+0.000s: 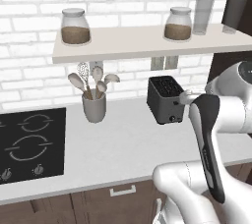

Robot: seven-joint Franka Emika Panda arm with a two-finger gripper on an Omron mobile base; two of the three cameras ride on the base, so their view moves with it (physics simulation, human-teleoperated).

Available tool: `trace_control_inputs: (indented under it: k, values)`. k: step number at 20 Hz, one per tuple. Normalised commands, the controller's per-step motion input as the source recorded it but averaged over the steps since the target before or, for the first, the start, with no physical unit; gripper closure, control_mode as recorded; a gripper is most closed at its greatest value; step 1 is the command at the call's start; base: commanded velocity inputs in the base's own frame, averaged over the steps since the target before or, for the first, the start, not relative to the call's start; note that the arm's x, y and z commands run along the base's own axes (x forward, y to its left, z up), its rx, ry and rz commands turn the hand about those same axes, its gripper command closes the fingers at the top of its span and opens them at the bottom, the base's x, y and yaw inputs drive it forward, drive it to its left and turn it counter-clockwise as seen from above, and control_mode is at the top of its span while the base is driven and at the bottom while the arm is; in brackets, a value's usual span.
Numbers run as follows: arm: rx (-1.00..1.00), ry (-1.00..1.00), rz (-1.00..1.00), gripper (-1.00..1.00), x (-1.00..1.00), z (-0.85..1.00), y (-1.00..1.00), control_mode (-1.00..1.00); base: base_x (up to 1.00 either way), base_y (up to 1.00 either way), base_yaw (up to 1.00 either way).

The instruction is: Start the toaster. Once the lever pops up, take the bread to the plate on the dining counter.

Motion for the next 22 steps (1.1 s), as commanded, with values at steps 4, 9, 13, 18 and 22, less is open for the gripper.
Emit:
trace_control_inputs:
  k: [4,9,13,18,22]
  values:
    - [0.00,-0.04,0.02,1.00,-0.50,0.00,0.00,1.00,-0.25,0.00,0.03]
    - [0.00,0.00,0.00,1.00,0.00,0.00,0.00,1.00,-0.77,0.15,0.54]
    - [0.00,0.00,0.00,1.00,0.00,0.00,0.00,1.00,-0.16,0.49,0.96]
    - [0.00,0.00,0.00,1.00,0.00,0.00,0.00,1.00,-0.13,0.20,1.00]
    - [0.00,0.00,0.00,1.00,0.00,0.00,0.00,1.00,-0.12,0.09,1.00]
